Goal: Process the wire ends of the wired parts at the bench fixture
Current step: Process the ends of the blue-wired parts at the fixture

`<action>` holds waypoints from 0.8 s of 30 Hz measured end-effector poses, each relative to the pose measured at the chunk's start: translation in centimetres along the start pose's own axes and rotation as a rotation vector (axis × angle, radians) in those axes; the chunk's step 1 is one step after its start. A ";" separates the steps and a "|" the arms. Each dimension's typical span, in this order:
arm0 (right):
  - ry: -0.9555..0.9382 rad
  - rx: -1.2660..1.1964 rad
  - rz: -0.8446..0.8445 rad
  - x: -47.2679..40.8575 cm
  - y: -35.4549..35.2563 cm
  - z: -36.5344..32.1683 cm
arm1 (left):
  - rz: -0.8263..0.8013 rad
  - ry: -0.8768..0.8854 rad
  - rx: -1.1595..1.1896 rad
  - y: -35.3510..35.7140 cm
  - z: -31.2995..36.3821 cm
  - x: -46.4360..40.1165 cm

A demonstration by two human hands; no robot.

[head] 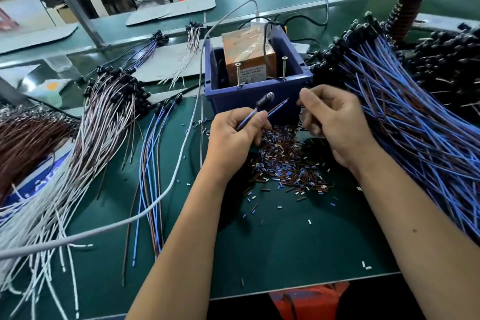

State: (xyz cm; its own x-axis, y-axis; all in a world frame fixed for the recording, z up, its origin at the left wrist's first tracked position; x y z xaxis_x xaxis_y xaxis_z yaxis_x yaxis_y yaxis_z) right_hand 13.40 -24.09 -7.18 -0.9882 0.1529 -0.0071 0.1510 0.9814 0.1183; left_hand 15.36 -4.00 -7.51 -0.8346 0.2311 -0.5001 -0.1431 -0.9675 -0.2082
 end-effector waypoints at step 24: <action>0.037 -0.215 -0.057 0.6 1.4 0.3 | 0.147 -0.012 0.181 0.2 0.9 0.1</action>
State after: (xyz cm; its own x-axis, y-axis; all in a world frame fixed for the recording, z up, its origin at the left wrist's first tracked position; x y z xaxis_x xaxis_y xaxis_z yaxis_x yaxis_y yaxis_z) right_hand 13.01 -22.58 -7.34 -0.9959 0.0894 0.0161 0.0898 0.9405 0.3276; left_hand 14.76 -4.26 -6.91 -0.8597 0.0861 -0.5035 -0.1117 -0.9935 0.0208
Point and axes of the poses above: each hand's wrist, its own x-axis away from the middle knuckle, its own y-axis out of the palm, z = x × y, the point moved 1 cm from there along -x, towards the middle knuckle, and after that the axes turned 11 degrees about y, right-handed, at the moved point
